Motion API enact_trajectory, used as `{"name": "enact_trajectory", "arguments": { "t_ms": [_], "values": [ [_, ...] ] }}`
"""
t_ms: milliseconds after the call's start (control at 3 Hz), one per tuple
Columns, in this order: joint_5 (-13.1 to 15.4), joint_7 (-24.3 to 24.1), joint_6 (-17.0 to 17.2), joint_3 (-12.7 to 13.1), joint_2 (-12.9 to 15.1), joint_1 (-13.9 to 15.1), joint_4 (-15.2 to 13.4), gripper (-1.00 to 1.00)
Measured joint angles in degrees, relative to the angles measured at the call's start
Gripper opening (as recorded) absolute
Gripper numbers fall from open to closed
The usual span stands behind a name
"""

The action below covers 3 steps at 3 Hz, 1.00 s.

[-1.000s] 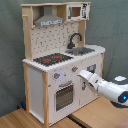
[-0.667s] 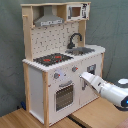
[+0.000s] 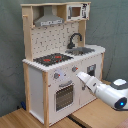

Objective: Play with the kitchen

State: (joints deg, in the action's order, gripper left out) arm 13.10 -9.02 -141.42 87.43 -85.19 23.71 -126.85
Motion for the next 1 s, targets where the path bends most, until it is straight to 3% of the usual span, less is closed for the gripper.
{"name": "enact_trajectory", "arguments": {
  "t_ms": [333,1000],
  "values": [
    [0.68,-0.55,-2.57,-0.72,0.00,4.98,2.92,1.00],
    [1.91,-6.72,-8.08,0.50,-0.06,12.44,4.23,1.00]
  ]
}}
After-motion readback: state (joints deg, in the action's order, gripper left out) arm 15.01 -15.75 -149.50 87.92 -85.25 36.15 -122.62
